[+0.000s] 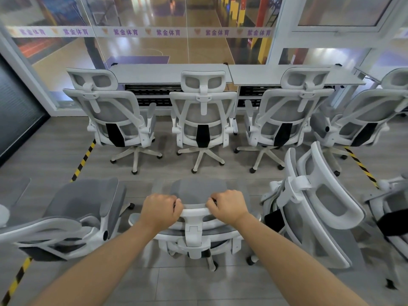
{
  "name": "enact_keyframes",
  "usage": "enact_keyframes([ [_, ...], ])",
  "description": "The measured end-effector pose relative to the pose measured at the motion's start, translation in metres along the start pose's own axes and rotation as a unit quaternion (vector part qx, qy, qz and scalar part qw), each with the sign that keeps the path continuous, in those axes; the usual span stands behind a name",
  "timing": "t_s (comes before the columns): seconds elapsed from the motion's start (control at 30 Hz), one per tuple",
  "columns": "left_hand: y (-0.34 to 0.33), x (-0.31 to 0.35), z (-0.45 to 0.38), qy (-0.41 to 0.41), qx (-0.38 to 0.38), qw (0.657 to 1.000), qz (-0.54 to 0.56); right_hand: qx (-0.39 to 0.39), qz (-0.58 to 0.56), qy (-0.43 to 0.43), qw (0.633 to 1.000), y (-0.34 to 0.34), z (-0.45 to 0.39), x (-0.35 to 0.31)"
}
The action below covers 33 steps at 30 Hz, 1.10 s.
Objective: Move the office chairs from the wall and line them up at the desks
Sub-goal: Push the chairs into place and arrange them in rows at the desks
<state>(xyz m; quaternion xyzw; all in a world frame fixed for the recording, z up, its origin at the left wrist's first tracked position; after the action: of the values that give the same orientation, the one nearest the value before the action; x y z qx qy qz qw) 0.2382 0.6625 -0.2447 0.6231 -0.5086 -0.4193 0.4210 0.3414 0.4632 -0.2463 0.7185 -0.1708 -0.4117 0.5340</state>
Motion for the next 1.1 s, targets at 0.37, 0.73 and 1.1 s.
enact_keyframes([
  [0.37,0.003,0.012,0.002,0.002,0.013,1.000,0.014,-0.007,0.004,0.004,1.000,0.007,0.004,0.009],
  [0.73,-0.003,0.004,0.003,0.018,0.010,1.000,0.012,-0.003,0.014,0.007,1.000,0.008,0.006,0.002],
  [1.1,0.001,0.002,0.003,0.004,0.018,1.000,0.021,0.005,0.007,0.005,1.000,0.003,0.005,0.001],
])
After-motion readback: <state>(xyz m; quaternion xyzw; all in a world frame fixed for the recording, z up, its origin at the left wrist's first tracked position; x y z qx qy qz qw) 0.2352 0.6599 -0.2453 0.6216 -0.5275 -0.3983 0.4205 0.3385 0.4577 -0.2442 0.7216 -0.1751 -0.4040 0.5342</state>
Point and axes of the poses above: each hand's wrist, its own z-axis away from the middle knuckle, its own y-axis out of the back of the hand, x = y × z, the point moved 3 cm from there along -z, towards the middle knuckle, and after that the axes turned 11 degrees about -z, right-handed, at the moved point
